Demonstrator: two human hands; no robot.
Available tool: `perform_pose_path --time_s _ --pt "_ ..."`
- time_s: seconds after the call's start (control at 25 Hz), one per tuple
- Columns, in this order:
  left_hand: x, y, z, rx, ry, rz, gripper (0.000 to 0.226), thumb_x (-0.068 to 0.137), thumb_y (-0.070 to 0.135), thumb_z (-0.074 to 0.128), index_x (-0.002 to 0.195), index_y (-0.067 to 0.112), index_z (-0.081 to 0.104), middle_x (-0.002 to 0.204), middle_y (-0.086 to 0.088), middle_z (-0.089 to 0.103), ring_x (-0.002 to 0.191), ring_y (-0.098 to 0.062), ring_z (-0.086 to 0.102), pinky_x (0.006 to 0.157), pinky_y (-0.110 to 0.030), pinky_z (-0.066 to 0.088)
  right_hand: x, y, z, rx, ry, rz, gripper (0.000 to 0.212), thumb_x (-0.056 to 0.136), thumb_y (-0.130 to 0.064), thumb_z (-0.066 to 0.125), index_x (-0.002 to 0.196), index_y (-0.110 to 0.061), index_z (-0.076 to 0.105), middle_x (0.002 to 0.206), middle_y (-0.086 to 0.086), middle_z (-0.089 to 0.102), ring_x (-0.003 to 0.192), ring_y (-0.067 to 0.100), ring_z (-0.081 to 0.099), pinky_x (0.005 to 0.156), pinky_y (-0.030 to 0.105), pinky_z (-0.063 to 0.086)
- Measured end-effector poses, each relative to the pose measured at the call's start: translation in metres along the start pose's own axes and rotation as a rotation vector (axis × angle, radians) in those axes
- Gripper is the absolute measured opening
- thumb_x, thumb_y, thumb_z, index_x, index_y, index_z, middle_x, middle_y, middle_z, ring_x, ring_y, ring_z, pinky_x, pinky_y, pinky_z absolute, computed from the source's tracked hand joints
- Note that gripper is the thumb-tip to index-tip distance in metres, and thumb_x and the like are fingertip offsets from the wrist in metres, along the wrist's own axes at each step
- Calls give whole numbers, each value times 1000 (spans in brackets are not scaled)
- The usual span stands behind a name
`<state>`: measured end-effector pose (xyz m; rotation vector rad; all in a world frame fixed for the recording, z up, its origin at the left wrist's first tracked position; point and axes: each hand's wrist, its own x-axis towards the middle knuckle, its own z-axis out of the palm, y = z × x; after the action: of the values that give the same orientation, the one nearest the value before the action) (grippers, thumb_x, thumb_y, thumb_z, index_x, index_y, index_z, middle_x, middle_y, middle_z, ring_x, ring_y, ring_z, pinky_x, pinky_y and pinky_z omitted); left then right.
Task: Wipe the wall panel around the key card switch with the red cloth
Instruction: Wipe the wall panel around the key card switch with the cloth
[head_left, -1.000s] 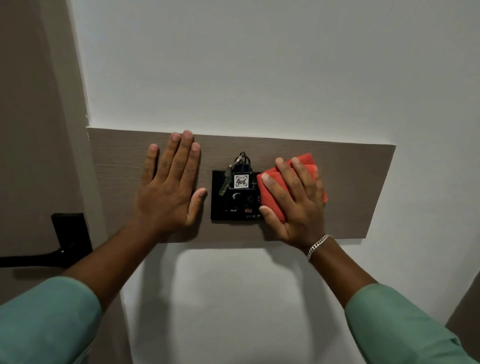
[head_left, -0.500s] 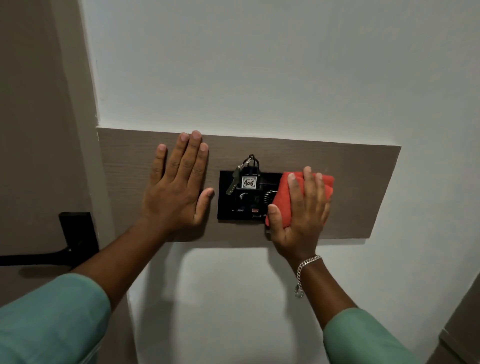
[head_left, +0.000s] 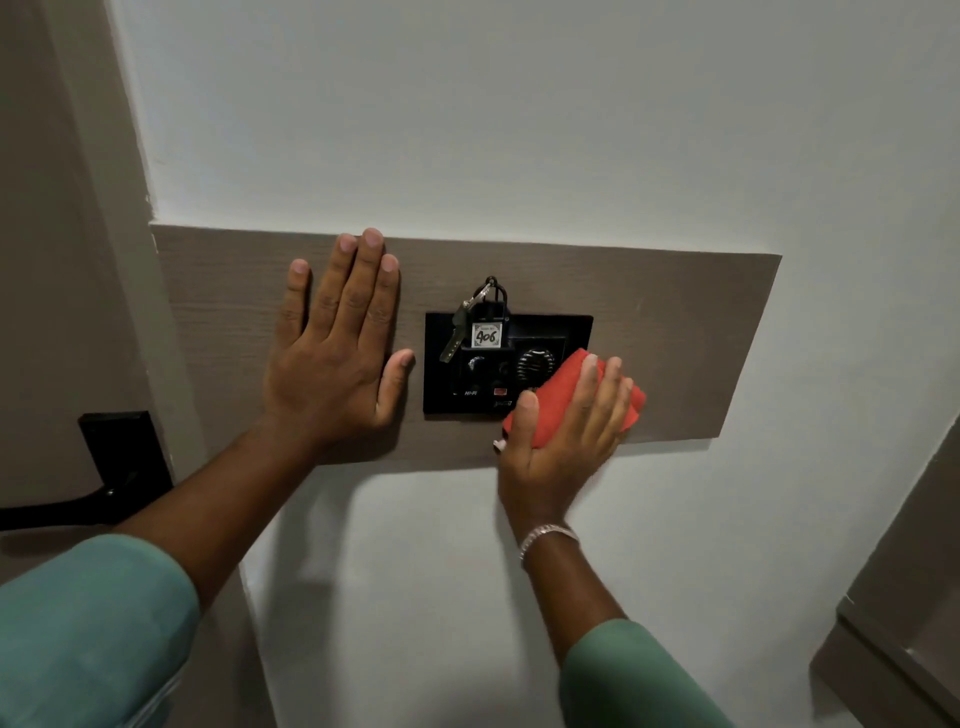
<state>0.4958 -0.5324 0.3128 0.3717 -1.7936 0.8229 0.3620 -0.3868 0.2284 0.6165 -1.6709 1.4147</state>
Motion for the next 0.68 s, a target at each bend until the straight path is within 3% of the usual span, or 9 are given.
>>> perform_pose_path --time_s 0.08,0.12,0.36,0.48,0.56,0.6,0.68 --pt "0 -1 0 -26 -10 -12 78 94 45 30 156 4 9 164 -14 3 154 -27 -2 124 -51 3 -5 -21 5 57 46 170 65 98 -51 37 154 -19 24 164 8 23 154 24 13 125 49 15" --pt "-1 0 0 -22 -11 -14 78 94 45 30 156 4 9 164 -14 3 154 -26 -3 124 -51 3 -10 -24 6 66 37 152 65 99 -49 36 154 -19 23 165 8 21 155 25 12 126 47 14" --pt "1 0 0 7 -15 -11 78 94 46 30 156 4 8 164 -15 4 154 -26 -4 124 -50 1 -17 14 -13 -52 -170 -284 65 98 -34 48 155 -20 19 162 15 20 153 38 12 125 54 16" --pt "-1 -2 1 16 -5 -1 78 94 46 30 156 4 9 164 -15 5 154 -27 -2 124 -50 2 -6 42 -25 -109 -323 -632 68 93 -28 56 153 -26 24 159 14 24 152 37 15 112 70 31" --pt "-1 0 1 18 -2 5 78 94 46 30 156 4 9 164 -15 6 154 -29 1 124 -50 1 23 71 -41 -174 -424 -855 66 93 -29 54 152 -29 27 159 15 23 151 37 18 104 72 38" --pt "-1 0 2 22 0 9 78 94 46 30 156 3 9 164 -16 6 154 -30 3 124 -49 1 35 78 -49 -173 -459 -888 62 94 -29 51 151 -29 29 159 16 22 151 36 18 104 72 37" --pt "0 -1 3 16 -7 14 78 94 46 30 156 3 9 164 -16 7 153 -31 5 124 -50 1 46 81 -61 -89 -422 -733 56 94 -26 49 148 -26 35 160 18 20 153 32 13 111 70 31"
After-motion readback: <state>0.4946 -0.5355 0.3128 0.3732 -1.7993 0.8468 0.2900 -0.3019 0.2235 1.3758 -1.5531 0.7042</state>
